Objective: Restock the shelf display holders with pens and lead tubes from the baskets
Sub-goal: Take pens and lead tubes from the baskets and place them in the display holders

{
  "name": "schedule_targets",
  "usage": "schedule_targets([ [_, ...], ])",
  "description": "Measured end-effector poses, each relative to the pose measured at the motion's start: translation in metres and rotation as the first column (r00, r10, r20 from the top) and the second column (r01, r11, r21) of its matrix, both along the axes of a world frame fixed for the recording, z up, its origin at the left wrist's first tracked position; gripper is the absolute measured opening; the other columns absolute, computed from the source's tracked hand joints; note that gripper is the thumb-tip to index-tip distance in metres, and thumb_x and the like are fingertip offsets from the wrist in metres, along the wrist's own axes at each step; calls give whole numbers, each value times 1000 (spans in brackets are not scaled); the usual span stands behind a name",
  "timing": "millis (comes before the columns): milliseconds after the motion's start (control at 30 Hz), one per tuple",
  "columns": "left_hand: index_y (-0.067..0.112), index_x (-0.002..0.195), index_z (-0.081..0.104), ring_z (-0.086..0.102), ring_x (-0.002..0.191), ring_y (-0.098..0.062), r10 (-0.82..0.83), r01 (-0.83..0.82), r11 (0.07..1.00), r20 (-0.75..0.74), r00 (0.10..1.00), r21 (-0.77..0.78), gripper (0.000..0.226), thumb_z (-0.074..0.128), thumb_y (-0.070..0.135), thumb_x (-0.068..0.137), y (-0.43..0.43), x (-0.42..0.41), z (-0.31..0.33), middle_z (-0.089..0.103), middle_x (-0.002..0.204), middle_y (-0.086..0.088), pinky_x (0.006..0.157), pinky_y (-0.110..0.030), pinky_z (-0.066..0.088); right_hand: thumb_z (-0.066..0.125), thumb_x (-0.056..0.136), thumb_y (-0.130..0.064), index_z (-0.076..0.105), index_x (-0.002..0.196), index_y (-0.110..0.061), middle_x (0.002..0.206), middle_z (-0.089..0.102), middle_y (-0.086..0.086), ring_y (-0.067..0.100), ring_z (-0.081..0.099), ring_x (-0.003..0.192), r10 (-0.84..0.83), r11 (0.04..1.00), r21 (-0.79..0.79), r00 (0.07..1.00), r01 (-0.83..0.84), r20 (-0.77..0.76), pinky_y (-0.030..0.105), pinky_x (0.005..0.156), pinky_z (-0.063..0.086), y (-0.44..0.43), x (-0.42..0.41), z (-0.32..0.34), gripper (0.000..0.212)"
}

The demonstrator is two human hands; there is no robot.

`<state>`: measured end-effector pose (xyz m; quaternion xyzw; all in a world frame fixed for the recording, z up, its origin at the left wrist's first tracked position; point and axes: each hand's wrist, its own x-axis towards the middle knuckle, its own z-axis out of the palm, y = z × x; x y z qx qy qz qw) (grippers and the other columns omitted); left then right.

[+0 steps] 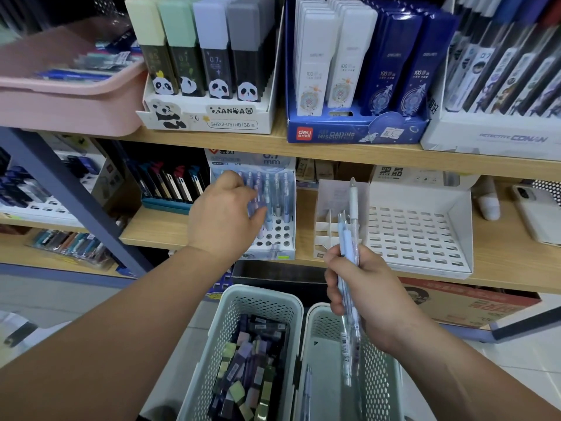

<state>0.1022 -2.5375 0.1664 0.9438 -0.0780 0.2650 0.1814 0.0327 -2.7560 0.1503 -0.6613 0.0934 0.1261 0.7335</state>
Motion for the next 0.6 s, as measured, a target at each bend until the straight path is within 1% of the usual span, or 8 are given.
schedule_targets([
  [133,5,105,77,65,89,-33,19,-17,999,-44,999,34,28,76,26,86,0,-3,5,63,106,-11,70,-40,56,61,99,-17,58,89,-17,68,55,8,21,47,51,-49,987,156,999,50,-15,33,48,41,-1,3,2,10],
  [233,6,100,78,66,84,-30,-71,71,997,15,997,-35,16,70,16,90,-7,-14,15,66,97,-10,70,-39,55,60,98,-12,61,83,-21,67,54,6,20,48,52,-119,961,245,992,125,-40,31,46,42,-1,7,4,18],
  [267,9,97,78,65,79,-25,-132,133,989,24,991,-65,14,69,16,91,-12,-21,19,67,92,-7,70,-36,54,60,98,-11,60,84,-21,66,54,5,19,48,51,-141,956,254,989,149,-49,30,46,42,-1,8,4,17],
  [333,20,92,77,59,71,-7,-270,257,957,-93,958,-136,15,66,30,94,-28,-40,23,68,85,6,68,-25,50,59,98,-11,59,89,-19,65,54,4,18,48,50,-177,949,257,983,184,-49,29,45,42,0,9,5,12],
  [367,26,88,76,56,67,2,-327,287,935,-197,924,-207,17,64,37,94,-36,-50,22,66,81,14,65,-19,45,59,98,-10,58,91,-18,64,54,4,18,48,50,-188,949,249,981,192,-42,29,44,42,1,9,5,10],
  [433,31,83,72,54,57,3,-437,269,854,-333,836,-445,15,66,39,94,-50,-65,16,64,70,18,56,-12,38,57,98,-8,58,94,-15,63,53,4,18,47,49,-184,963,201,983,181,-4,30,44,42,2,9,4,8],
  [533,35,98,68,52,55,-1,-479,95,688,-352,804,-719,4,67,37,94,-58,-67,11,65,82,13,54,-16,44,53,99,-6,55,101,-5,64,49,9,22,46,50,-7,1000,18,994,5,109,31,44,41,6,3,4,3],
  [600,33,110,66,57,60,-2,-460,-15,594,-355,814,-804,17,68,37,94,-56,-61,12,66,89,8,57,-20,48,50,99,-4,54,103,-4,64,47,11,23,45,50,159,985,-82,976,-149,146,32,45,41,9,-3,5,5],
])
